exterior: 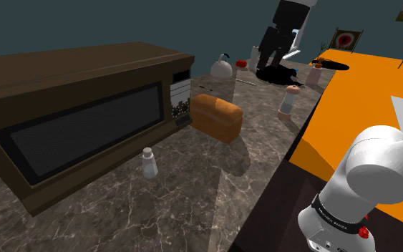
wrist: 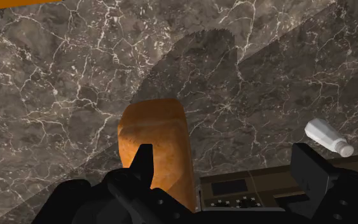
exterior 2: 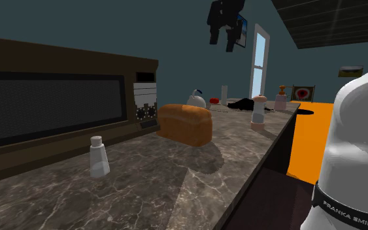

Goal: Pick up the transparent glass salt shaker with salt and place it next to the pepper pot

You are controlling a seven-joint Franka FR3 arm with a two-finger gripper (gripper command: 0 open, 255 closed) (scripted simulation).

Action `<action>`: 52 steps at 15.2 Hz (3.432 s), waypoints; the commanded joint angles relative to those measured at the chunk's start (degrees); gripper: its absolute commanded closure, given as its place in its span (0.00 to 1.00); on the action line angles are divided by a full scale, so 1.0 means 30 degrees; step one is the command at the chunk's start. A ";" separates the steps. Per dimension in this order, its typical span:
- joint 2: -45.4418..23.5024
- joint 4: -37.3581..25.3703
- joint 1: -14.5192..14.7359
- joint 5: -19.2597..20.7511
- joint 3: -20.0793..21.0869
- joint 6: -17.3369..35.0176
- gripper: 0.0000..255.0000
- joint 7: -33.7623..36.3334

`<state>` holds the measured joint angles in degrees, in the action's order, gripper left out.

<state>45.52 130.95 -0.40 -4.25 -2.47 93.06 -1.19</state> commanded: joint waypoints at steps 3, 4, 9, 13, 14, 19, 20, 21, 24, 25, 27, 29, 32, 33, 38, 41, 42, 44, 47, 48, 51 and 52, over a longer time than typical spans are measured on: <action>-0.0234 0.0743 0.0245 -0.0364 0.0539 0.1138 0.00 0.0381; -0.0390 0.1081 0.0372 -0.0544 0.0812 0.1714 0.00 0.0567; -0.1566 0.2413 0.1030 -0.1403 0.2208 0.4664 0.00 0.1470; -0.2983 0.3036 0.1538 -0.1990 0.3359 0.7078 0.00 0.2178; -0.3401 0.3127 0.1657 -0.2112 0.3649 0.7685 0.00 0.2358; -0.5840 0.3197 0.2151 -0.2505 0.5120 1.0680 0.00 0.3314; -0.6392 0.3133 0.2225 -0.2523 0.5417 1.1264 0.00 0.3525; -0.6962 0.3044 0.2291 -0.2515 0.5713 1.1841 0.00 0.3748; -0.8775 0.2625 0.2424 -0.2307 0.6606 1.3513 0.00 0.4499; -0.9411 0.2436 0.2450 -0.2163 0.6902 1.4047 0.00 0.4786; -1.0726 0.1985 0.2475 -0.1739 0.7484 1.5069 0.00 0.5432; -1.2095 0.1438 0.2484 -0.1106 0.8035 1.6021 0.00 0.6196; -1.4241 0.0434 0.2540 0.0288 0.8732 1.7277 0.00 0.7600; -1.4978 0.0049 0.2590 0.0871 0.8911 1.7640 0.00 0.8138; -1.6768 -0.0564 0.2843 0.2350 0.8963 1.8739 0.00 0.9343; -1.7539 -0.0638 0.2949 0.2986 0.8841 1.9359 0.00 0.9790; -1.7950 -0.0694 0.3018 0.3335 0.8758 1.9674 0.00 1.0036; -1.7949 -0.0694 0.3029 0.3331 0.8747 1.9674 0.00 1.0033; -1.7950 -0.0694 0.3030 0.3331 0.8746 1.9674 0.00 1.0034; -1.7950 -0.0694 0.3030 0.3331 0.8746 1.9674 0.00 1.0034; -1.7947 -0.0692 0.3029 0.3328 0.8746 1.9672 1.00 1.0031; -1.7947 -0.0692 0.3029 0.3328 0.8746 1.9672 1.00 1.0031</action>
<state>-8.31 128.86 8.68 5.74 23.77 152.08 28.91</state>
